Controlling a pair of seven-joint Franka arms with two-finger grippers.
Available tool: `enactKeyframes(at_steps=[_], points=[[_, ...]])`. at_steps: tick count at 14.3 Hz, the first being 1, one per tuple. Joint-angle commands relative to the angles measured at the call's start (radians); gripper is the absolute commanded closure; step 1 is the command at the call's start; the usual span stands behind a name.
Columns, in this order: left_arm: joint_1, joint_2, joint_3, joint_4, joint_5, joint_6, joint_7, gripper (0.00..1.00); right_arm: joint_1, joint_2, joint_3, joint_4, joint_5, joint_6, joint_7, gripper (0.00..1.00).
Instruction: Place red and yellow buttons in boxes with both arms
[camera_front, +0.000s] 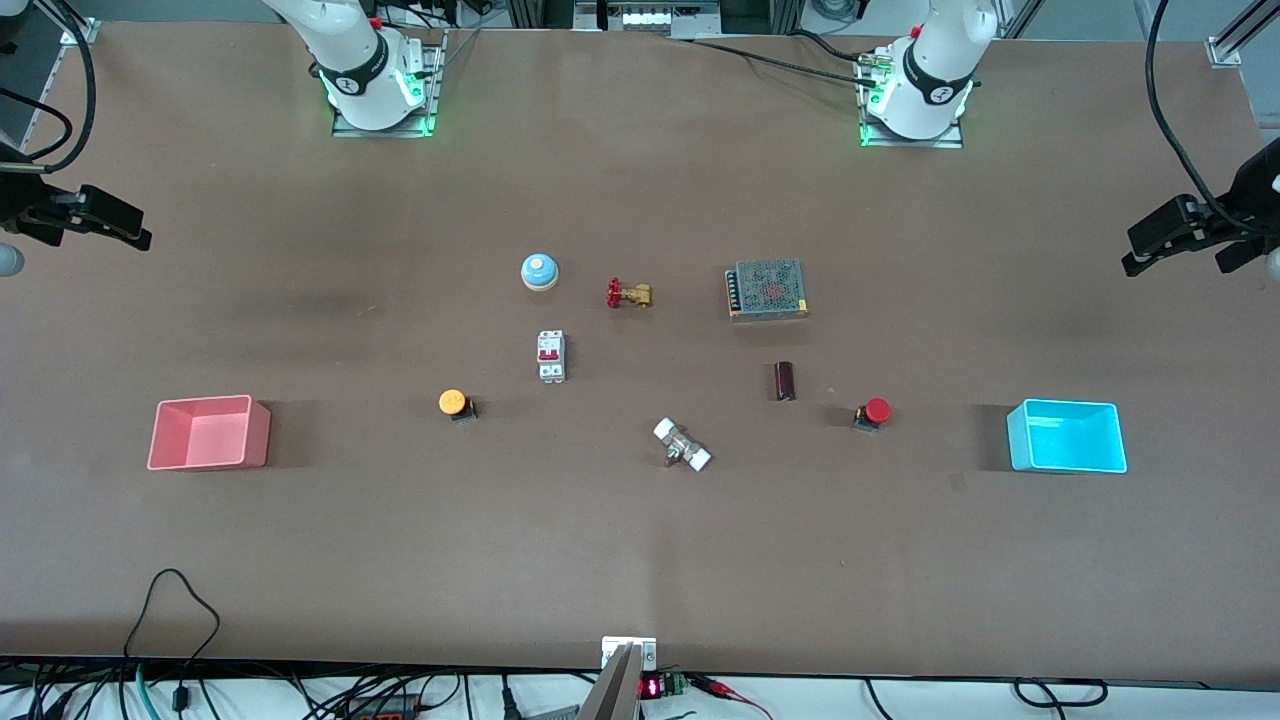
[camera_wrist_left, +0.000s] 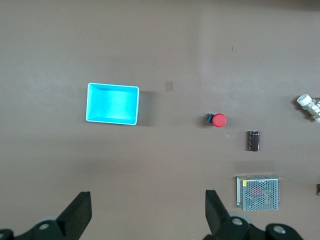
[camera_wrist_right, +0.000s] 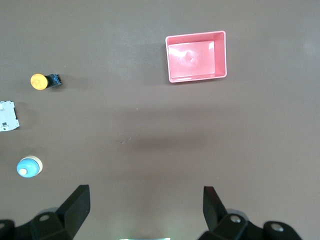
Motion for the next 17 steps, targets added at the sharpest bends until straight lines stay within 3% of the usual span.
enactKeyframes(at_steps=[1, 6, 10, 13, 17], points=[[0.004, -0.026, 0.0, -0.026, -0.002, 0.008, 0.021, 0.0, -0.009, -0.043, 0.006, -0.041, 0.0, -0.008, -0.001, 0.0], [0.004, -0.026, -0.002, -0.028, -0.002, 0.008, 0.019, 0.0, 0.0, -0.02, 0.011, -0.046, -0.004, 0.011, -0.003, 0.0], [0.002, -0.013, -0.005, -0.028, -0.002, 0.008, 0.009, 0.0, 0.041, 0.11, 0.014, -0.05, 0.006, 0.099, 0.001, 0.0], [-0.003, 0.023, -0.007, -0.034, -0.005, 0.011, 0.002, 0.0, 0.089, 0.202, 0.014, -0.049, 0.065, 0.191, 0.001, 0.0], [-0.015, 0.134, -0.057, -0.034, -0.013, 0.025, -0.034, 0.0, 0.185, 0.28, 0.014, -0.041, 0.069, 0.303, 0.057, 0.0]])
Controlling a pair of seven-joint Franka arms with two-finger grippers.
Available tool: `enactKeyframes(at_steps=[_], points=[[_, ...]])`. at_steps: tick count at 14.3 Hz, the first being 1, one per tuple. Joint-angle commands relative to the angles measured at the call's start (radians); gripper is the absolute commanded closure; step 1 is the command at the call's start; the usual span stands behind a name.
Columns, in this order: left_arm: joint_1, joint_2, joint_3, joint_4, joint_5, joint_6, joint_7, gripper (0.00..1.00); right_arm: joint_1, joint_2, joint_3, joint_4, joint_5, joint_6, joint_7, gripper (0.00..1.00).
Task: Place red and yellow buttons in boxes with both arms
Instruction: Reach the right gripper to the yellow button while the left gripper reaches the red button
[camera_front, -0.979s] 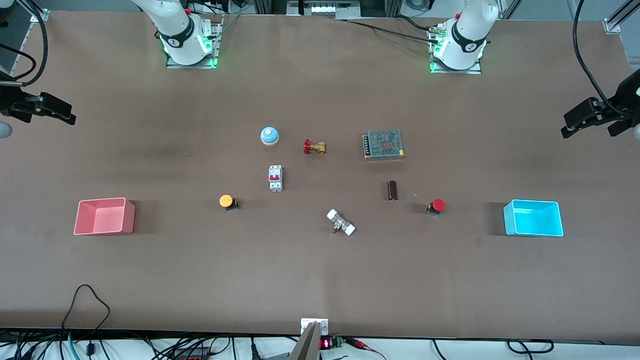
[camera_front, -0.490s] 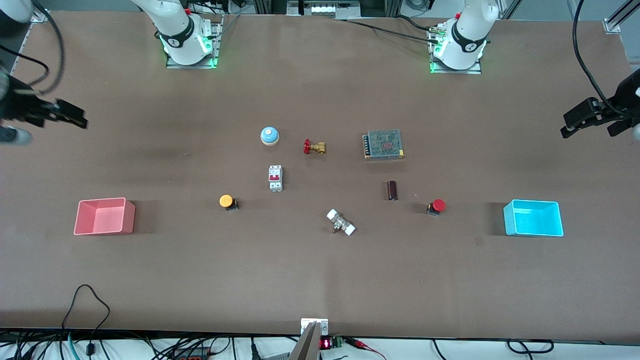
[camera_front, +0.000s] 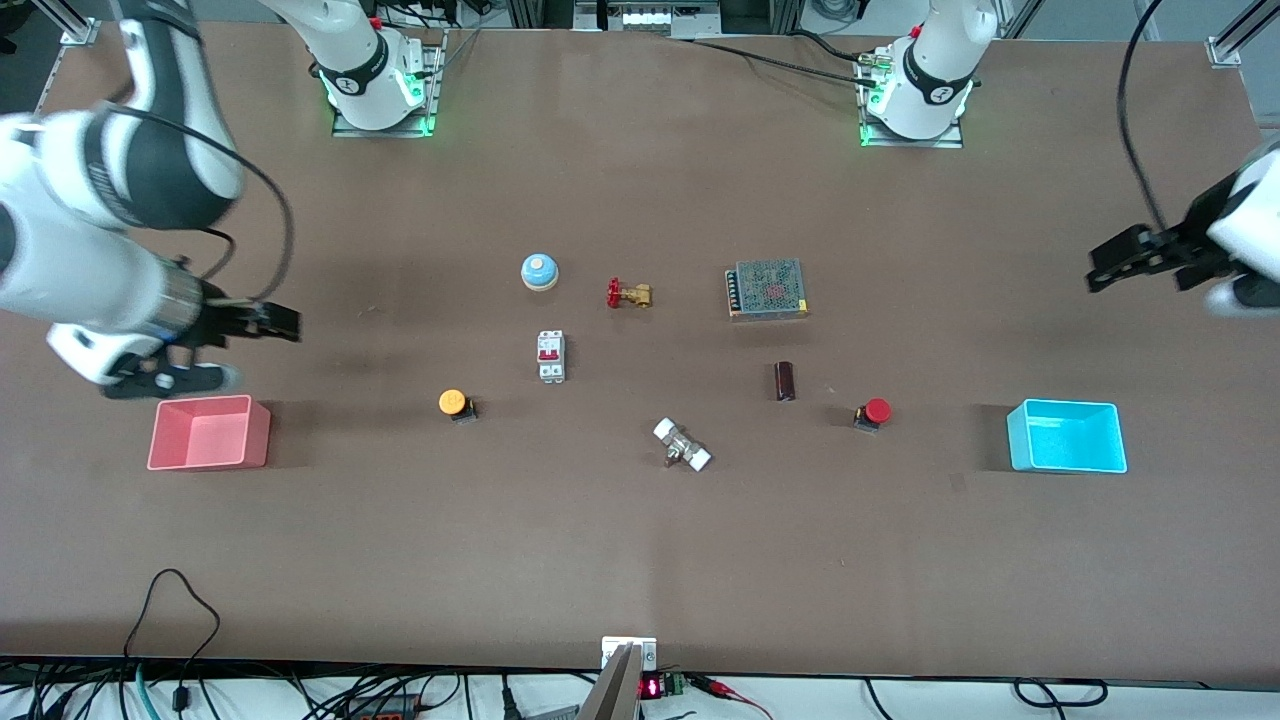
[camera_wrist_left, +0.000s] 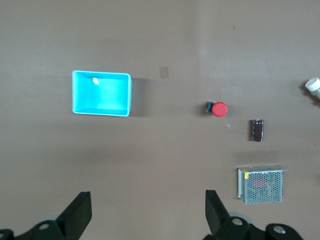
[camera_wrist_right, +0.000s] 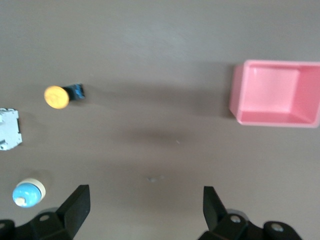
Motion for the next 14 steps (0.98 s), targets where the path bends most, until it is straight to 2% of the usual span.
enactKeyframes(at_steps=[1, 4, 8, 11, 14], points=[[-0.003, 0.094, -0.04, 0.007, -0.014, 0.022, -0.058, 0.0, 0.066, 0.049, -0.004, 0.018, 0.013, 0.063, 0.086, 0.0], [-0.003, 0.177, -0.085, 0.005, -0.036, 0.097, -0.121, 0.0, 0.139, 0.138, -0.005, 0.027, 0.013, 0.169, 0.162, 0.0], [-0.009, 0.301, -0.138, 0.006, -0.042, 0.242, -0.172, 0.0, 0.203, 0.247, -0.004, 0.056, 0.014, 0.269, 0.169, 0.0], [-0.043, 0.396, -0.138, 0.01, -0.045, 0.345, -0.234, 0.0, 0.206, 0.313, -0.002, 0.107, 0.016, 0.275, 0.166, 0.0], [-0.053, 0.453, -0.138, 0.01, -0.046, 0.391, -0.27, 0.0, 0.205, 0.347, 0.018, 0.121, 0.014, 0.28, 0.158, 0.0]])
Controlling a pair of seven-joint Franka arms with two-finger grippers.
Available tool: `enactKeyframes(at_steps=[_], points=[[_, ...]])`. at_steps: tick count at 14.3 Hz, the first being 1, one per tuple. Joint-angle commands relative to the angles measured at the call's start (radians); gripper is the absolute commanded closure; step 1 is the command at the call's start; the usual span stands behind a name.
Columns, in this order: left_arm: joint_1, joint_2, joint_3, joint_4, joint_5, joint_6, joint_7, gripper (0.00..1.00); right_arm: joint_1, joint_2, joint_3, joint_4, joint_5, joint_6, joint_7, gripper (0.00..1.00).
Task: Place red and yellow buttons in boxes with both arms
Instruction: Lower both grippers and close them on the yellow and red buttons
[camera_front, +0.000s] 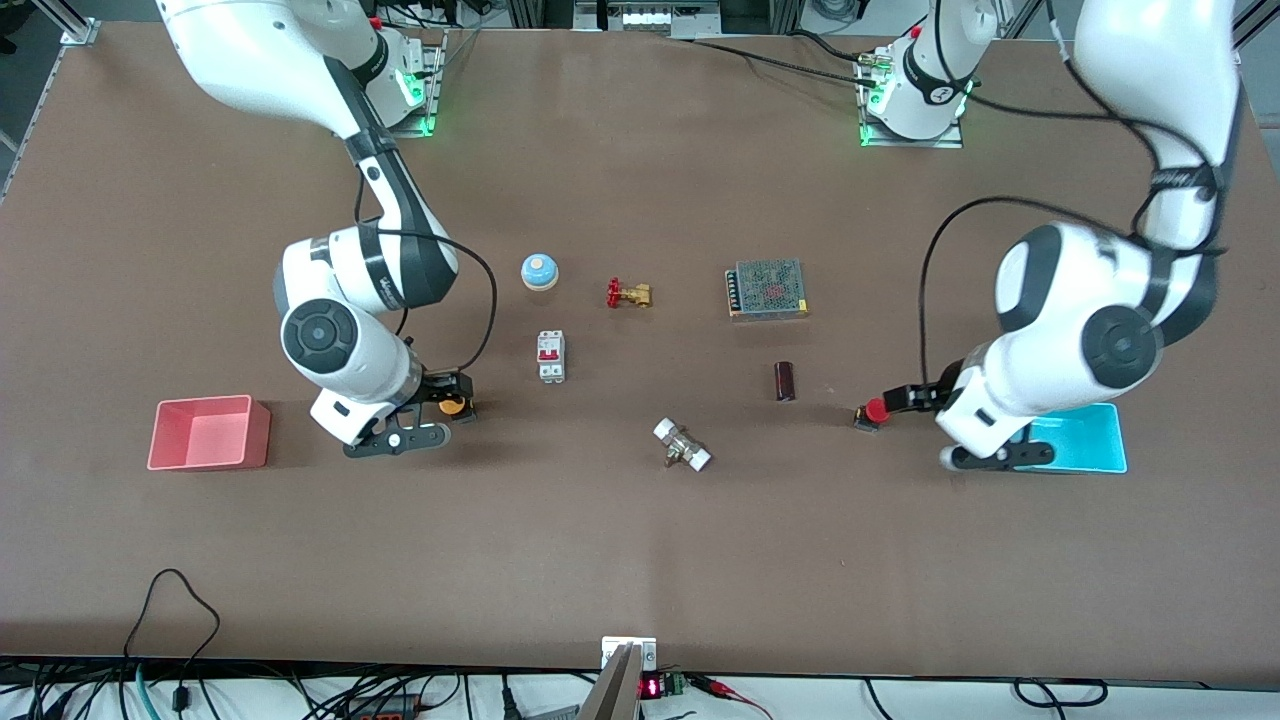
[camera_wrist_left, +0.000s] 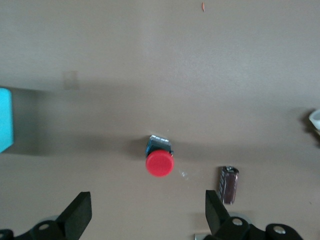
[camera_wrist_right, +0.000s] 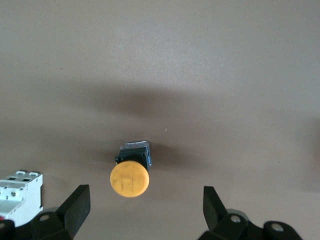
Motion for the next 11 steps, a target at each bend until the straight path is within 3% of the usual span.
enactKeyframes(at_steps=[1, 4, 11], points=[[-0.01, 0.062, 0.0, 0.019, -0.02, 0.049, -0.049, 0.0, -0.002, 0.035, 0.013, 0.035, 0.012, 0.002, -0.005, 0.0], [-0.027, 0.116, 0.002, 0.016, -0.02, 0.08, -0.06, 0.0, -0.001, 0.068, 0.019, 0.035, 0.021, 0.02, -0.007, 0.0], [-0.029, 0.122, 0.005, -0.084, -0.001, 0.143, -0.056, 0.0, 0.004, 0.121, 0.027, 0.035, 0.023, 0.057, 0.001, 0.0]])
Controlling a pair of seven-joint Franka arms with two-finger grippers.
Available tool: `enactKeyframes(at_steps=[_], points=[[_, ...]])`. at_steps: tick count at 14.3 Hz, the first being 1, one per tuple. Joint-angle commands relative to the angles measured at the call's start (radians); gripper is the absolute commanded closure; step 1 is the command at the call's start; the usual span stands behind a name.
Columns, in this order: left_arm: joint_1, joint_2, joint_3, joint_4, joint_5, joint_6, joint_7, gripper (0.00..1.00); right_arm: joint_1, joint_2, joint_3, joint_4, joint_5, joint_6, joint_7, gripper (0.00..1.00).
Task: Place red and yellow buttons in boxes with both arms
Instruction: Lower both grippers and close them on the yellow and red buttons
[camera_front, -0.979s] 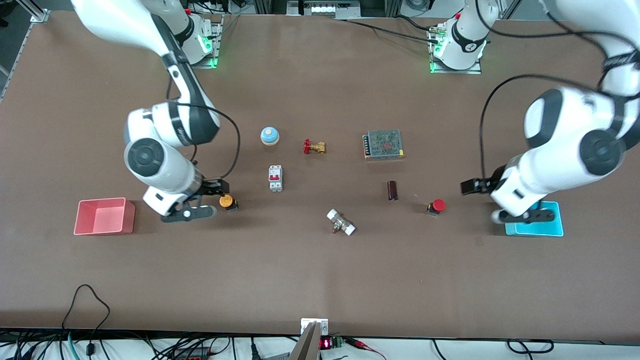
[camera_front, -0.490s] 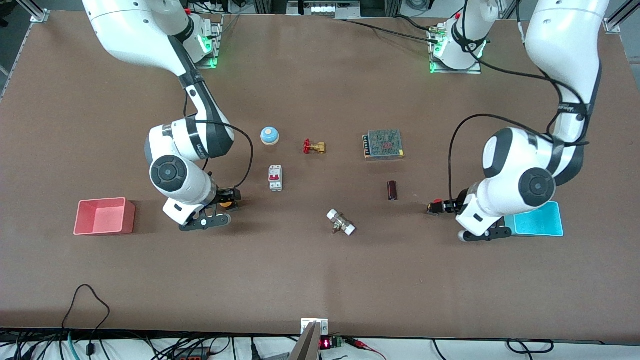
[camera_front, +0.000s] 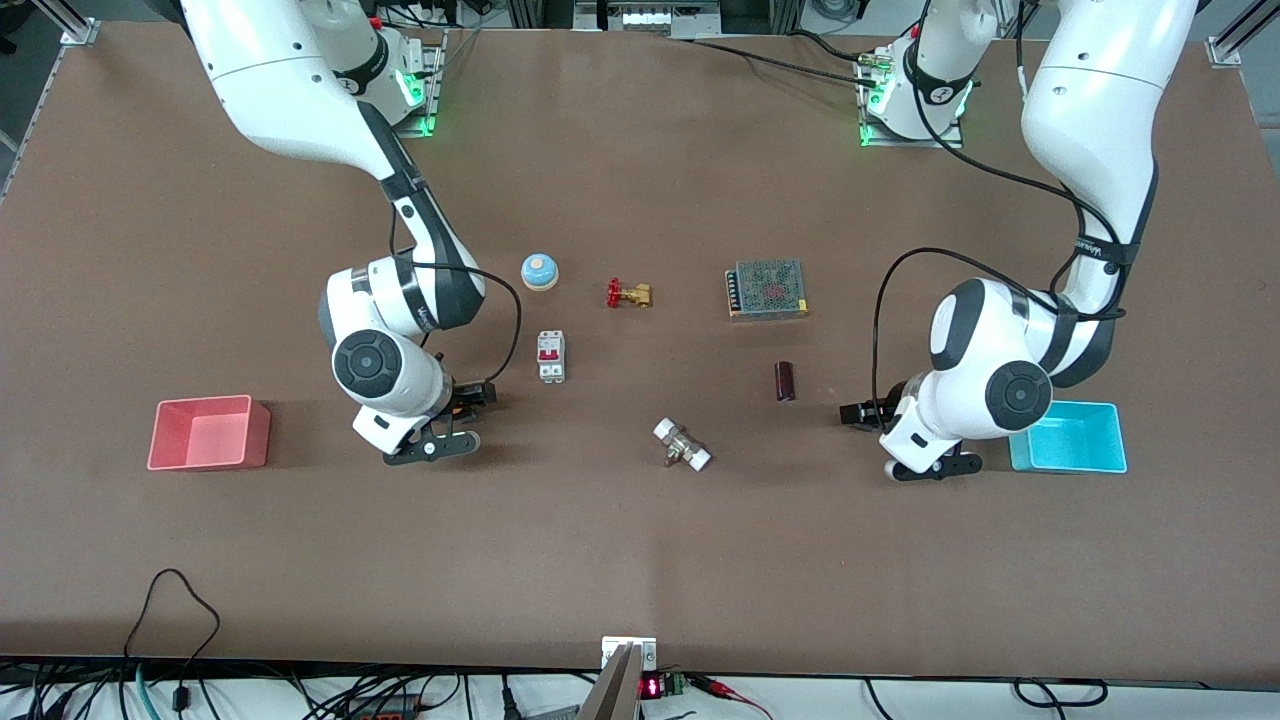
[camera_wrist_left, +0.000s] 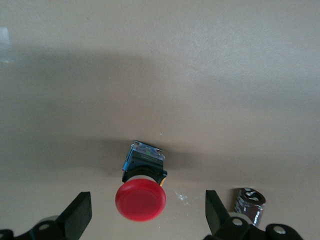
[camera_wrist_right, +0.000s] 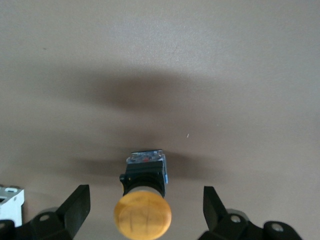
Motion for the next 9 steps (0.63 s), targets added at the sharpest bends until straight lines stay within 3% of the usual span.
enactKeyframes(at_steps=[1, 9], points=[[0.0, -0.016, 0.005, -0.032, -0.001, 0.027, -0.004, 0.02, 0.002, 0.016, 0.004, 0.019, 0.014, 0.02, 0.001, 0.0], [-0.002, -0.018, 0.005, -0.034, -0.003, 0.02, -0.008, 0.52, 0.004, 0.033, 0.004, 0.019, 0.014, 0.031, -0.002, 0.0]])
